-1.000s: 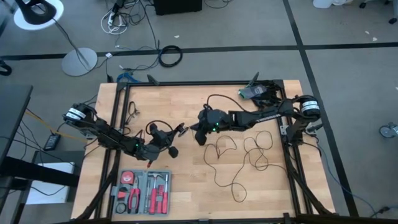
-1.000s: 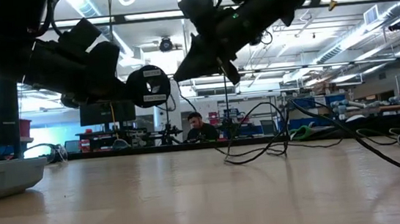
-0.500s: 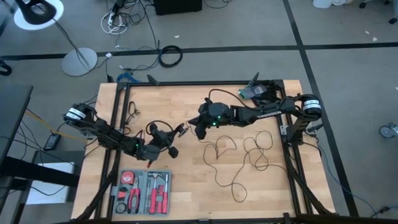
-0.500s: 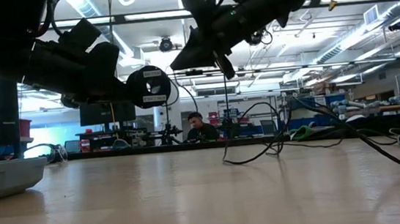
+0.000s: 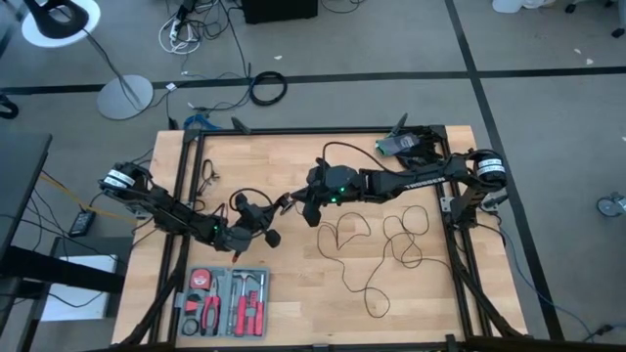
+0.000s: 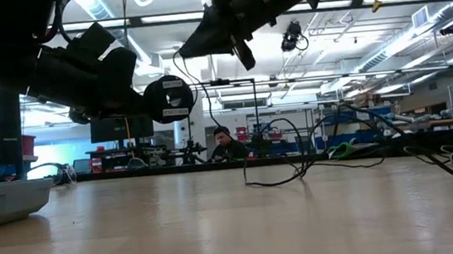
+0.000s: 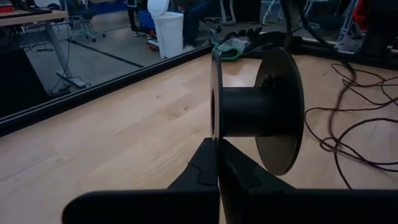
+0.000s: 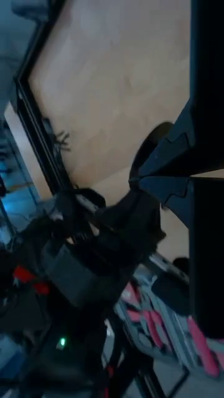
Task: Coil cords
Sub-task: Coil the black wire onto the spool
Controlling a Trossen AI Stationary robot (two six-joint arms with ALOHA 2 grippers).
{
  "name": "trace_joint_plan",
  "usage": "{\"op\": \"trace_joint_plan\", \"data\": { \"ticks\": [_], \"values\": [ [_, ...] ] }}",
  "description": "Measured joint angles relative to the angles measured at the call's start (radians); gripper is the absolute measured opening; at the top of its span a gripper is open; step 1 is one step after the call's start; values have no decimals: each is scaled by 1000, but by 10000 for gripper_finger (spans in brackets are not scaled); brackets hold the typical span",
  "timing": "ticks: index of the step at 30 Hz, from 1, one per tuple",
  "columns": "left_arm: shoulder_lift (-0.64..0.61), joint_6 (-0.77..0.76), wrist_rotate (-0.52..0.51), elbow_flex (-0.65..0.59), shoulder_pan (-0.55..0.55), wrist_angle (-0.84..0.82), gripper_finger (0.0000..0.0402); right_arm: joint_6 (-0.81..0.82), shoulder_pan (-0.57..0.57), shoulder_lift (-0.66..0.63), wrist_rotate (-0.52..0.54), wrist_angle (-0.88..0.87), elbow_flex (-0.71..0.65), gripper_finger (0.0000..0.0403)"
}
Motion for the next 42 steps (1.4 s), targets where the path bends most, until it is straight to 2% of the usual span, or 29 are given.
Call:
{"op": "trace_joint_plan", "data": {
  "ticks": [4,7,9,20,35,42],
  "values": [
    [0,-4,1,0,0,5,0,-10,6,0,20,-26,0,0],
    [0,-4,20,0,0,4,0,-19,-6,0,89,-63,0,0],
    [0,-3,30,0,0,4,0,-20,-20,0,100,-58,-2,0],
    [0,1,45,0,13,-2,0,-48,-41,0,-35,91,-2,0],
    [0,-29,39,0,25,5,0,-53,27,30,-32,142,-3,0],
    [0,-7,47,-1,25,53,0,-92,39,118,-35,232,-1,0]
  ]
}}
